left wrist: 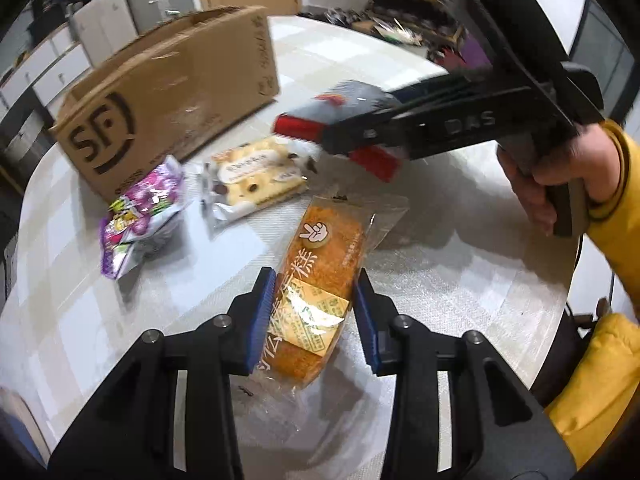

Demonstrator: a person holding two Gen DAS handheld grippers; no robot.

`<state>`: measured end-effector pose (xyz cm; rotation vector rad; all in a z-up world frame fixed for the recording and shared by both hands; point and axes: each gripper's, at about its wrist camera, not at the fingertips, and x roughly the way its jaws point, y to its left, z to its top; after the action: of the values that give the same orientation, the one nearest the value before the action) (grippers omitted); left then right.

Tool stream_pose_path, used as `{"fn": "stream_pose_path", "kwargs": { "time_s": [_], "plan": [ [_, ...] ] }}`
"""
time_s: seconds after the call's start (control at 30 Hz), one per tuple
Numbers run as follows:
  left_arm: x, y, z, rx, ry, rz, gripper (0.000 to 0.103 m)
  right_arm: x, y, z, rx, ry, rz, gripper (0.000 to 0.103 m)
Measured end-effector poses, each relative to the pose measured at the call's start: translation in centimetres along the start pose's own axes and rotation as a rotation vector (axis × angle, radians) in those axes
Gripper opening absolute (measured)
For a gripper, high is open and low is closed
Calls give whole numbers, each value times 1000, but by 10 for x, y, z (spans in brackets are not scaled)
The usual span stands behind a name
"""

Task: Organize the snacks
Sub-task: 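Grasp the orange bread pack with the left tool while the right tool lifts the noodle bag toward the box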

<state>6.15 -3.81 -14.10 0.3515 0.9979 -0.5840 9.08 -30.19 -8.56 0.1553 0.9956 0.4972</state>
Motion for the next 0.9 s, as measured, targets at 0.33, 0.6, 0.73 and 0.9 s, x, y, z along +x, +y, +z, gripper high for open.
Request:
{"fn": "stream_pose_path", "kwargs": {
  "time_s": [0.33, 0.6, 0.73, 0.9],
  "plan": [
    [-76, 23, -16, -202, -207, -22, 35, -56, 8, -6, 85, -143, 91, 68],
    [-156, 27, -26, -347, -417, 68, 35, -106, 55, 4, 32, -274, 177, 68],
    [-194, 28, -33, -409, -459, 120, 35, -125, 82, 5, 2, -326, 210, 68],
    [-239, 20, -48, -459, -531, 183, 35, -143, 105, -3, -24, -390, 234, 68]
  ]
}}
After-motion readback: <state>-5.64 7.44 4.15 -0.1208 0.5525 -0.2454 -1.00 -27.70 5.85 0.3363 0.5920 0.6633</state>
